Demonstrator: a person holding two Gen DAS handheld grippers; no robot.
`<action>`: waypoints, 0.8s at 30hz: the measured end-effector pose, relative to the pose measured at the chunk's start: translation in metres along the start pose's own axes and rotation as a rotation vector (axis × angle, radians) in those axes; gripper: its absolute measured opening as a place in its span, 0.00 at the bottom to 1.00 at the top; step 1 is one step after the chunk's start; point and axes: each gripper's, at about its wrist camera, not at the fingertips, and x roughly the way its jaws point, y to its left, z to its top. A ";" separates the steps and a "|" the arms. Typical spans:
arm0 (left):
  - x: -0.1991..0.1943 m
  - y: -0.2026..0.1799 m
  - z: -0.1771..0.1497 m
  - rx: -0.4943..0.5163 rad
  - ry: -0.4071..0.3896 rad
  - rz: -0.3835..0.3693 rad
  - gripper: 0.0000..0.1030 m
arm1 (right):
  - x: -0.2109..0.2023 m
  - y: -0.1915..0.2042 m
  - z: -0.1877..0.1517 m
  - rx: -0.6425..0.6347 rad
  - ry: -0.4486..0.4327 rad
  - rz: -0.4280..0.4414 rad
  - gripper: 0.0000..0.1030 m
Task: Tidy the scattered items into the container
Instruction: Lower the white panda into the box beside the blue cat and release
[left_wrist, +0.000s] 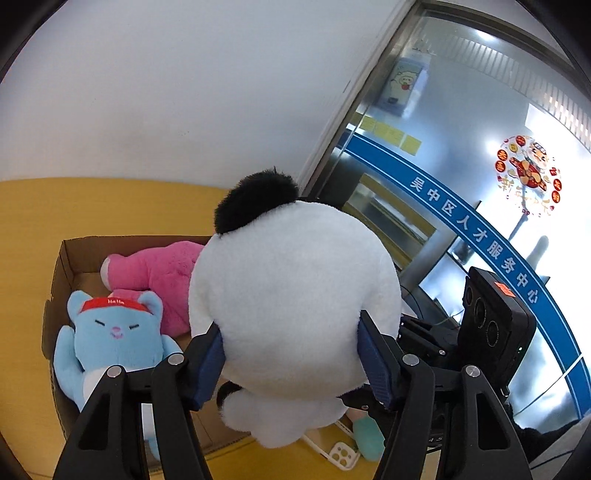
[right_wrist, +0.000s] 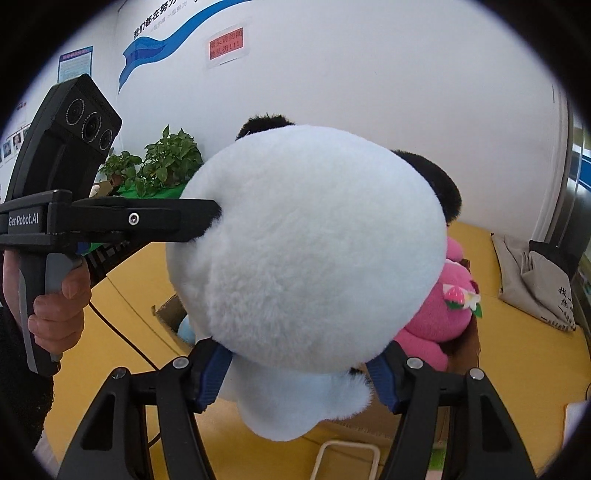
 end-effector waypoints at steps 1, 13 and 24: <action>0.010 0.007 0.004 -0.015 0.014 0.009 0.68 | 0.011 -0.007 0.005 0.000 0.014 0.010 0.64; 0.111 0.093 -0.052 -0.228 0.193 0.095 0.67 | 0.133 -0.036 -0.057 0.093 0.385 0.078 0.58; 0.063 0.067 -0.052 -0.199 0.093 0.255 0.90 | 0.055 -0.033 -0.040 0.125 0.189 -0.117 0.76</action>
